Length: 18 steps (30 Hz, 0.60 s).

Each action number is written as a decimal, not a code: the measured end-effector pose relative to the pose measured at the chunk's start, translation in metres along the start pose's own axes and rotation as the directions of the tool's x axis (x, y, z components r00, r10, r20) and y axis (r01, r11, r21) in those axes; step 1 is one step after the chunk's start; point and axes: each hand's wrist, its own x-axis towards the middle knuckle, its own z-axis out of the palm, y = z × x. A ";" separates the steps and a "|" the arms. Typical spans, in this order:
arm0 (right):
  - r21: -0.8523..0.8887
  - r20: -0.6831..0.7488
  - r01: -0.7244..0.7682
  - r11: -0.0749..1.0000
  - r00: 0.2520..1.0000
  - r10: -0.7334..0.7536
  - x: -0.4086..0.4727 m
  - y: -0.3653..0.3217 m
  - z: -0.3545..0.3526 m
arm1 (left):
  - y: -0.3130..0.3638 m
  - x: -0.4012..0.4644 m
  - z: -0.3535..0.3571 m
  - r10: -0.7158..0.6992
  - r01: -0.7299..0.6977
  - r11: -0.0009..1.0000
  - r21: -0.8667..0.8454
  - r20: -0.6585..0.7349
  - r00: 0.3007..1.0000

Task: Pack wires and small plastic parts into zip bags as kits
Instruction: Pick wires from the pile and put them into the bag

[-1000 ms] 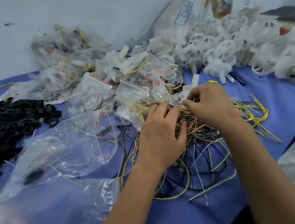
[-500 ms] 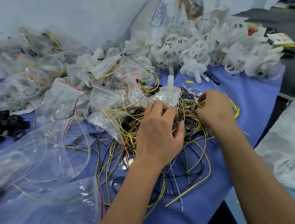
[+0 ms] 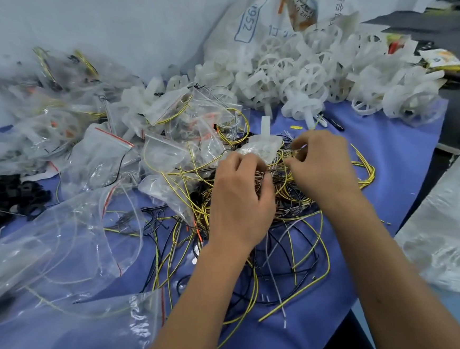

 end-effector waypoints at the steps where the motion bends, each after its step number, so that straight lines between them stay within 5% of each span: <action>1: -0.025 0.042 0.022 0.999 0.999 -0.021 -0.002 -0.003 -0.003 | 0.000 0.001 0.000 -0.024 0.024 0.998 -0.055 -0.004 1.000; 6: -0.049 -0.005 0.169 0.984 0.985 -0.170 -0.007 -0.034 -0.031 | -0.009 0.007 -0.005 -0.048 0.052 0.976 -0.209 0.024 0.999; 11: 0.090 0.162 0.402 0.911 0.897 -0.412 -0.010 -0.075 -0.052 | -0.014 0.019 -0.017 -0.028 0.107 0.832 -0.545 0.151 0.988; 18: 0.489 0.109 0.287 0.824 0.917 -0.385 0.006 -0.113 -0.021 | -0.042 0.018 -0.069 -0.237 0.251 0.758 -0.603 0.104 0.966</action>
